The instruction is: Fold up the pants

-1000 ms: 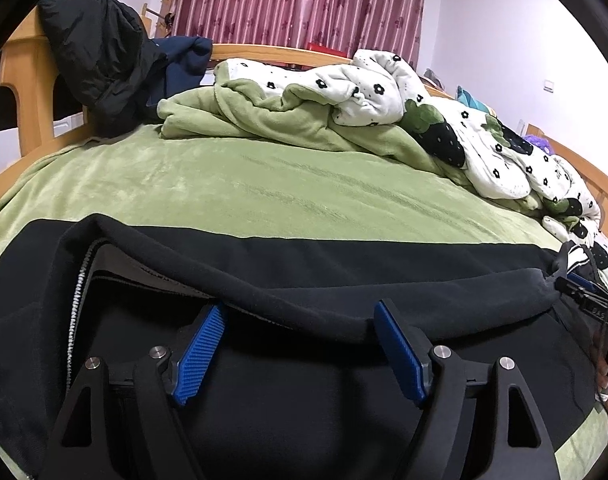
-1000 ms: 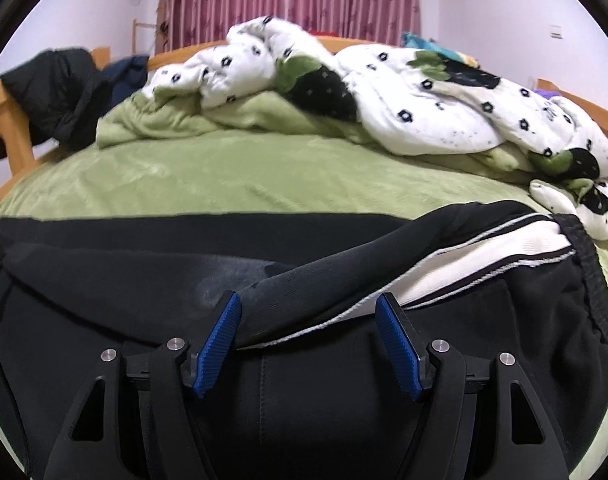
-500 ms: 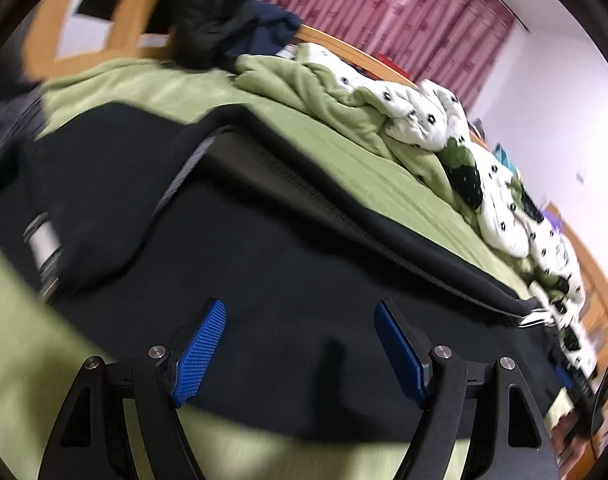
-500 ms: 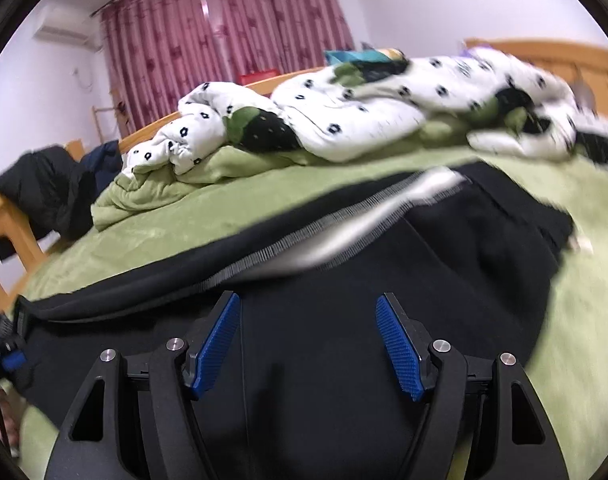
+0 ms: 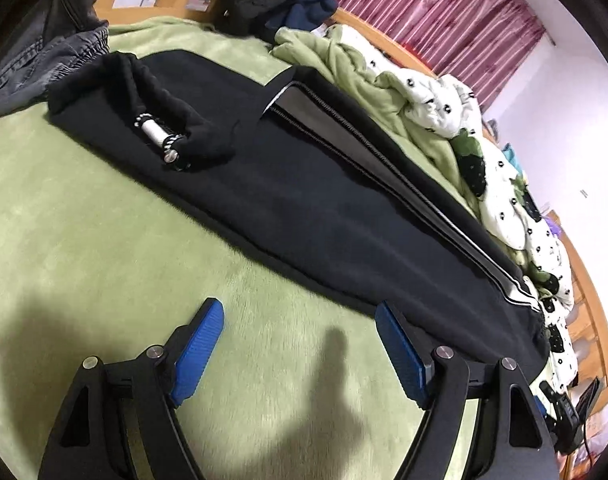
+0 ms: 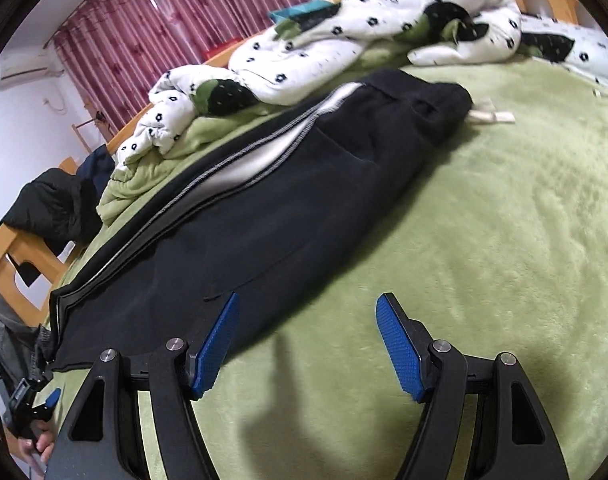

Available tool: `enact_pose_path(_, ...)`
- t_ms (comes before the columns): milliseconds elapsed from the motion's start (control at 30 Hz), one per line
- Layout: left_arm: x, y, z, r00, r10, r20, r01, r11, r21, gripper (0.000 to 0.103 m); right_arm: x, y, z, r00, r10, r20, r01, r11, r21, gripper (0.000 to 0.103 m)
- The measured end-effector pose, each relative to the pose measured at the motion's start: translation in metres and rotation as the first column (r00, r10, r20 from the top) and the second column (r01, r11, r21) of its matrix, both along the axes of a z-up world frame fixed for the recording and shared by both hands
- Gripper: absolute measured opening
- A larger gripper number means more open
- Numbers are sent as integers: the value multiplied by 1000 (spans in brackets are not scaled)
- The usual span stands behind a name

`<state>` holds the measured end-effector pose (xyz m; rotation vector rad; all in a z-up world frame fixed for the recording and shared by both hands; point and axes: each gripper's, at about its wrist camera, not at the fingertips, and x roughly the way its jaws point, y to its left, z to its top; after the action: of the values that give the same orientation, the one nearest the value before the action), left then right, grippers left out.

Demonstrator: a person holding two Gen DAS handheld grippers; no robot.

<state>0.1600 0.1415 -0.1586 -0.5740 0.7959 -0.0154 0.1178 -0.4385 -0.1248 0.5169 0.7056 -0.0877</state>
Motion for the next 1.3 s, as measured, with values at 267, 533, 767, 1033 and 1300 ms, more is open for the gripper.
enact_pose_path(267,53,5,-3,998,60,-27,-60,998,-21,77,44,-15,-1,999,22,-37,-21,999,47,70)
enact_pose_path(533,84,7,-6,984,177,-3,-177,984,12,46,103,-21,-9,995,-43,-87,40,999,-34,25)
enact_pose_path(767,63,25,-10,984,175,-5,-175,980,-89,11,87,-25,3,996,-85,-17,85,996,-8,10)
enact_pose_path(1033,7,11,11,995,92,28,-93,996,15,10,37,-28,18,996,-91,21,91,996,12,6)
enact_pose_path(1300,-95,-4,23,999,-30,36,27,995,97,10,-65,-44,39,996,-69,53,70,998,-8,6)
